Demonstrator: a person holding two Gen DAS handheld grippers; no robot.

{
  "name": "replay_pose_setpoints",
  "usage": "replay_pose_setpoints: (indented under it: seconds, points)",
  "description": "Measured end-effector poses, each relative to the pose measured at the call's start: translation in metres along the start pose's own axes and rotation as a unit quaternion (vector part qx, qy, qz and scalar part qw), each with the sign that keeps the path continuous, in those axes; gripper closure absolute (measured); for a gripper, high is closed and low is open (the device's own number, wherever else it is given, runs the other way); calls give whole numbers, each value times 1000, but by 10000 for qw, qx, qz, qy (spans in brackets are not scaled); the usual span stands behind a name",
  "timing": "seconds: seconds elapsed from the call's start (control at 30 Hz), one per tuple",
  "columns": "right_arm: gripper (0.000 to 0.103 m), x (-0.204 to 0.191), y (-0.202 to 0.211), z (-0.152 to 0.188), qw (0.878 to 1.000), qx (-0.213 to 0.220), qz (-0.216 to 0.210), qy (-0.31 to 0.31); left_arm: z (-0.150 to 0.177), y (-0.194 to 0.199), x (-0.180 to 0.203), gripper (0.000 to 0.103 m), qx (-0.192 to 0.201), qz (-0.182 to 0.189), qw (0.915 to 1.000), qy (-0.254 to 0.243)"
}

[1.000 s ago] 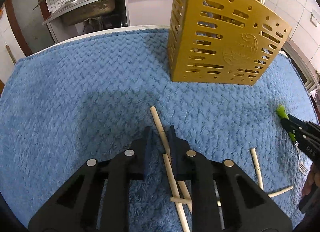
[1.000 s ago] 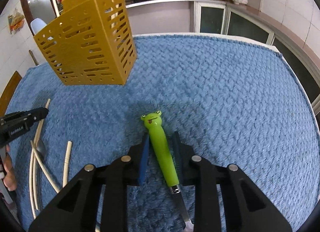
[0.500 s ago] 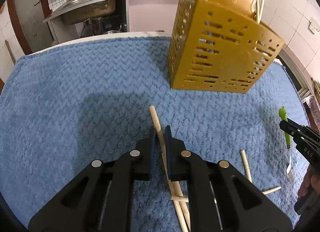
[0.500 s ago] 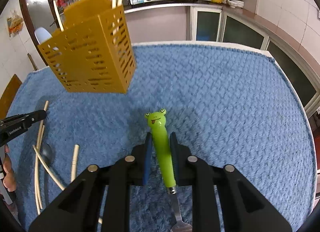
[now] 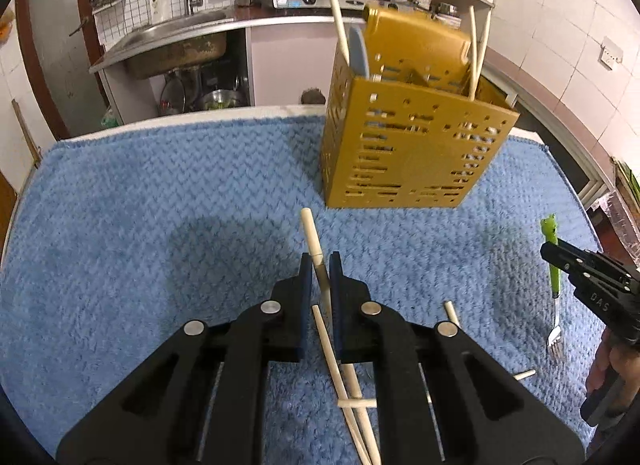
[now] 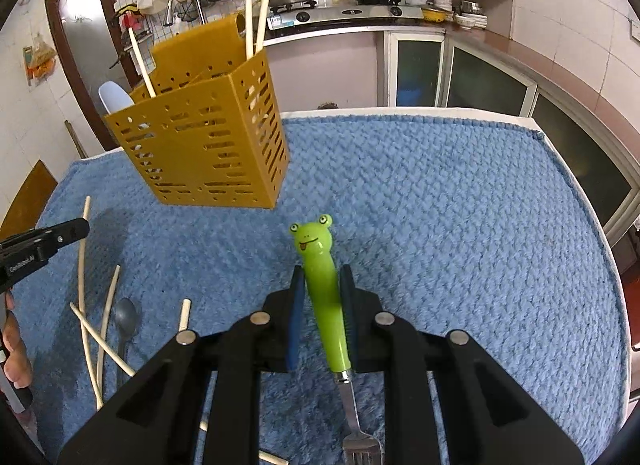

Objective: Organize utensils
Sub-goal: 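Lift the fork with the right tool while the left tool lifts a chopstick toward the caddy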

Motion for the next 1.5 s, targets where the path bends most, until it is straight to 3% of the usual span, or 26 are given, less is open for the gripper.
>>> replay_pose_setpoints:
  seconds: [0.33, 0.77, 1.5]
  points:
    - [86, 3, 36, -18, 9985, 522, -43, -145, -23, 44, 2, 97, 624, 8, 9979, -157]
    - [89, -11, 84, -42, 9933, 1147, -136, -77, -50, 113, 15, 98, 1513, 121, 9877, -382]
    - [89, -42, 104, -75, 9893, 1436, -209, 140, -81, 148, 16, 99, 1887, 206, 9815, -259]
Point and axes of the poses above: each gripper's, at about its wrist camera, not at the fingertips, and y roughly against the way its jaws point, x to its right, z to its underside, the point moved 4 cm from there along -y, roughly the way its jaws point, and after that the axes turned 10 degrees about x, right-handed, at the moved point
